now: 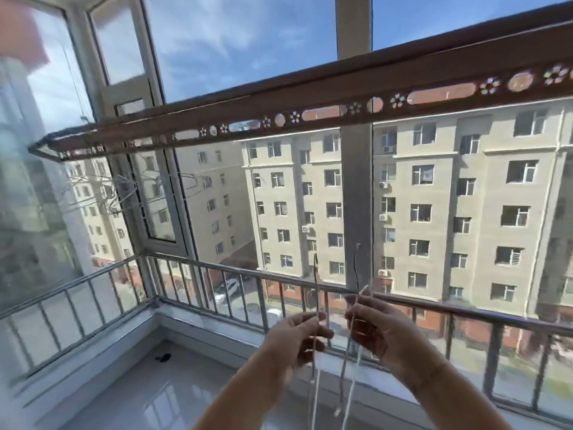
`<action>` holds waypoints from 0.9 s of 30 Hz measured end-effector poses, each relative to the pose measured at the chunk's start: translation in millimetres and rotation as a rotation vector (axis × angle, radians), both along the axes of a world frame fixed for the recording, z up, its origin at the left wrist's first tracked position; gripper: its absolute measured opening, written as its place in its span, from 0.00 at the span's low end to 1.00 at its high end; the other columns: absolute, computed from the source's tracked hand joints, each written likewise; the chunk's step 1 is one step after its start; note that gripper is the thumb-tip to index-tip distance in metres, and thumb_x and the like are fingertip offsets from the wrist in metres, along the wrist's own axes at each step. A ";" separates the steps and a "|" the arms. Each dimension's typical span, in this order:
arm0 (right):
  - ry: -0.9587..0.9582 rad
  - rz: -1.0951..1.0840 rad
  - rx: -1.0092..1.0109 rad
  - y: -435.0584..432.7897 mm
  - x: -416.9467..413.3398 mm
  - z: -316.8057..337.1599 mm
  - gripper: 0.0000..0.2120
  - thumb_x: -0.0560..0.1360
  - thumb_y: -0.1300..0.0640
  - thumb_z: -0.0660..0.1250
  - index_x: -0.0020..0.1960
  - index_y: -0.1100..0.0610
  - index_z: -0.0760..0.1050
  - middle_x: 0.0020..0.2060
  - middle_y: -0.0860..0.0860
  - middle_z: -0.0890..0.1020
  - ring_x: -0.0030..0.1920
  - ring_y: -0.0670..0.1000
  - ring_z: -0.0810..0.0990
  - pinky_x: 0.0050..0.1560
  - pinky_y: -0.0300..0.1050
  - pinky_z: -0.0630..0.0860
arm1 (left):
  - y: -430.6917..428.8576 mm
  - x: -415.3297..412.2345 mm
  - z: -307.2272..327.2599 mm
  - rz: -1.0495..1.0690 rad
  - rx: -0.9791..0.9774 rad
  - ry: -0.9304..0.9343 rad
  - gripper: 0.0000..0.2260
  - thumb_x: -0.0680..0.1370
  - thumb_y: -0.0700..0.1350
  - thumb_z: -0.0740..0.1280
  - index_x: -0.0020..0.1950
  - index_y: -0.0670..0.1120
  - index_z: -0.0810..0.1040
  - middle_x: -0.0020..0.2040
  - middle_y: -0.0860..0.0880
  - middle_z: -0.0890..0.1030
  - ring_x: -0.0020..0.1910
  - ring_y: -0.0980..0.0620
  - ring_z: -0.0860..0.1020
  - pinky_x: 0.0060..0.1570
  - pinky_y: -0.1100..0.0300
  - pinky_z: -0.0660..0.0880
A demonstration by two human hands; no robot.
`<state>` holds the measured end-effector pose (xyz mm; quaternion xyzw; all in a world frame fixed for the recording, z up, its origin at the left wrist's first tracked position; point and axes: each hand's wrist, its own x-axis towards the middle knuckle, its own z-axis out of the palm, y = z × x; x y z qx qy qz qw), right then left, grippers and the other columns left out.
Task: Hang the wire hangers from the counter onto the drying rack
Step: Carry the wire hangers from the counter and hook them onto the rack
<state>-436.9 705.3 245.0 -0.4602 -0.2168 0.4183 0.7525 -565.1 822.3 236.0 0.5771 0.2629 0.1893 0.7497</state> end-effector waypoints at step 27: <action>-0.328 0.154 0.197 375.4 -18.6 197.9 0.08 0.78 0.64 0.59 0.50 0.59 0.77 0.28 0.51 0.76 0.22 0.44 0.74 0.26 0.37 0.74 | 375.5 -23.8 189.7 0.302 0.187 -0.303 0.09 0.79 0.39 0.61 0.52 0.39 0.79 0.31 0.50 0.83 0.29 0.56 0.71 0.28 0.66 0.67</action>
